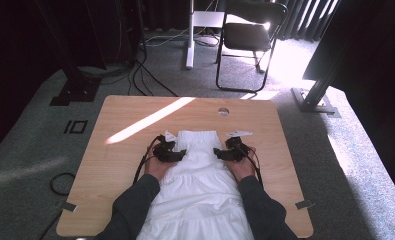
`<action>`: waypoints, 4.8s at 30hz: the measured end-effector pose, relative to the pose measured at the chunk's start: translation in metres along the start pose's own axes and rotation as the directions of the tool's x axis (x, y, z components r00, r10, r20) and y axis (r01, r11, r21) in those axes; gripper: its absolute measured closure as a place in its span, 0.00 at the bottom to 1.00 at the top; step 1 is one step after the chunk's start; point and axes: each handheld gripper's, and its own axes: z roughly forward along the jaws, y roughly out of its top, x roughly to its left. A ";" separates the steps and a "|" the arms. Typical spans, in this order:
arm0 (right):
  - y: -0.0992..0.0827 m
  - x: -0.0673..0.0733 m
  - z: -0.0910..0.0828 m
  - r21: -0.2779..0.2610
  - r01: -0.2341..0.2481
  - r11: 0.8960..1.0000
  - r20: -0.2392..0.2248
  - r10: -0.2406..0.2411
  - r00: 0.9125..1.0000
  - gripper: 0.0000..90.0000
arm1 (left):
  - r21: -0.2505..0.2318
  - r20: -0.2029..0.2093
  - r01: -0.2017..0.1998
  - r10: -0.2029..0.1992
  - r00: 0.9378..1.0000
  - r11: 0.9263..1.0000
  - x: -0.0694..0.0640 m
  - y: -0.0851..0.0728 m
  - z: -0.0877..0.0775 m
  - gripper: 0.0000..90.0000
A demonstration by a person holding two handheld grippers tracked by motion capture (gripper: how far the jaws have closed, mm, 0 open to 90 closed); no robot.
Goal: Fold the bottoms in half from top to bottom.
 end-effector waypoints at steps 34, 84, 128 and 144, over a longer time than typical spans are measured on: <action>0.124 0.008 -0.077 -0.339 0.122 0.933 0.066 -0.106 0.992 0.96 | -0.308 0.150 0.059 -0.013 0.989 0.950 0.039 0.128 -0.102 0.94; -0.024 0.031 -0.003 0.041 0.177 0.983 -0.016 -0.176 0.984 0.93 | 0.062 0.095 -0.115 0.109 0.990 0.991 0.003 0.006 -0.012 0.87; 0.017 0.061 -0.150 -0.283 0.301 0.911 -0.024 -0.320 0.947 0.94 | -0.239 0.122 -0.145 0.178 0.977 0.960 -0.048 0.033 -0.172 0.93; -0.077 0.062 -0.059 0.068 0.256 0.964 -0.119 -0.247 0.962 0.94 | 0.077 0.204 -0.163 0.144 0.968 0.984 -0.050 -0.054 -0.073 0.91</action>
